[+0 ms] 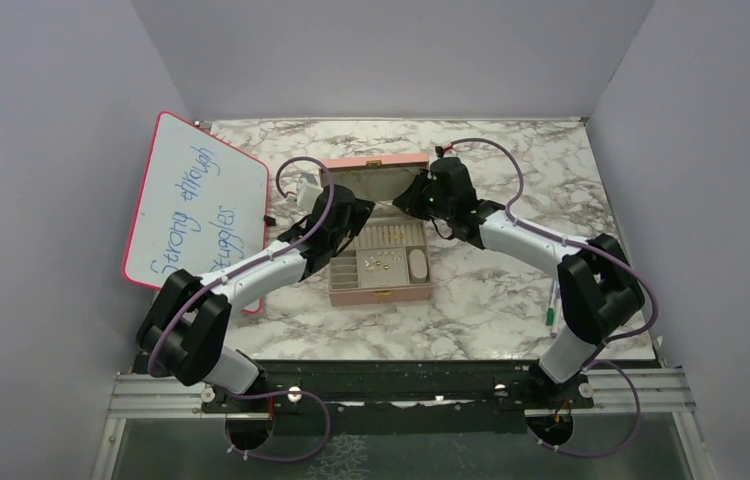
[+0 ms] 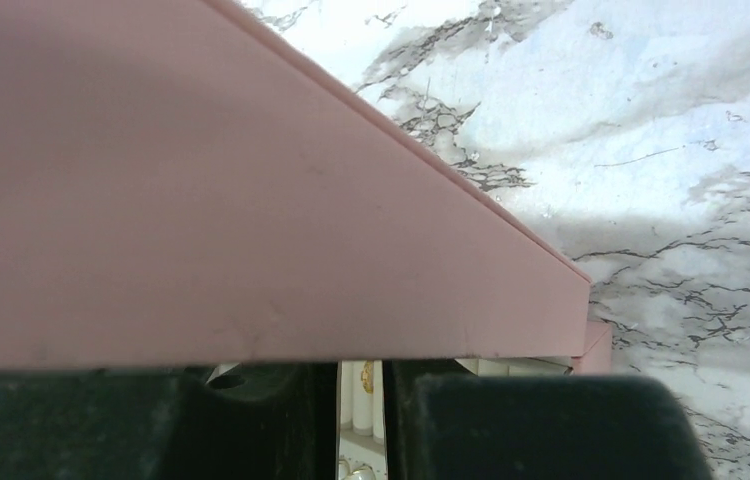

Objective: Organize the mixed jewelry
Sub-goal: Adjust the jewelry in the jewelry box.

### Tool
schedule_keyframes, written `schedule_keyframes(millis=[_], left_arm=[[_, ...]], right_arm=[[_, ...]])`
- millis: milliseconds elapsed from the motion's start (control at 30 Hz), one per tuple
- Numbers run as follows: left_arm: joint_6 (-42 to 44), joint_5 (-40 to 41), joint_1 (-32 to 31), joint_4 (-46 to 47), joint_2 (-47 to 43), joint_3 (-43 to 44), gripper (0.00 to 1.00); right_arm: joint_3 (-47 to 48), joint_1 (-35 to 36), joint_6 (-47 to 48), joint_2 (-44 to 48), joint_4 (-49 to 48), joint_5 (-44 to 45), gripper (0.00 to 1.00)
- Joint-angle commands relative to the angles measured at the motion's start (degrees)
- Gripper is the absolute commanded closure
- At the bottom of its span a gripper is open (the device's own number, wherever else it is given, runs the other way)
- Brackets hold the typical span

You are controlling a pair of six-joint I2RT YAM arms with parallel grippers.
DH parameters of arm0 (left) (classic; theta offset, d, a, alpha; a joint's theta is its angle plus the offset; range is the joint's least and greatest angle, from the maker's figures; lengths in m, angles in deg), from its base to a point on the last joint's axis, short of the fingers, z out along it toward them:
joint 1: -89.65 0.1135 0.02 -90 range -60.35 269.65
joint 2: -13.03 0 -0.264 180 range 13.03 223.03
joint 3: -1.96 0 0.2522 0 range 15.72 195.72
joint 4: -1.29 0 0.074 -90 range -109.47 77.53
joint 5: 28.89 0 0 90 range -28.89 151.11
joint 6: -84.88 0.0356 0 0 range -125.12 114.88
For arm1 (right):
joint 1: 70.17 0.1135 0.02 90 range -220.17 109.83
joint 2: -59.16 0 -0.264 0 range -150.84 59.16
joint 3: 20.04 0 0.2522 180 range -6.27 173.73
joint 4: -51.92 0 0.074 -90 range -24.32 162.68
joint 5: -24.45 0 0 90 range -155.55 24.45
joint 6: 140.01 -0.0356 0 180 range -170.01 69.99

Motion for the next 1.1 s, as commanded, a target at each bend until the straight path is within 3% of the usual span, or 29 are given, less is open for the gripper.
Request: schedule_keyframes(millis=[0,267,533,767,1067], left_arm=[[-1.98,4.2,-0.02,-1.33,-2.46,-1.45,0.72],[-1.59,3.87,0.02,1.16,0.33,0.18,0.71],[-3.12,4.16,-0.02,0.53,2.96,1.82,0.6],[-3.47,4.53,-0.02,1.69,4.35,3.0,0.57],[-4.16,5.61,-0.02,-1.92,6.55,4.51,0.65]], right_arm=[[1.02,-0.07,0.93,2.78,-0.37,4.13,0.86],[2.2,-0.07,1.94,2.44,0.03,4.79,0.86],[3.05,-0.07,2.73,2.02,0.67,4.74,0.86],[3.47,-0.07,3.28,1.83,0.94,4.11,0.86],[3.58,-0.05,3.55,1.5,1.03,3.66,0.87]])
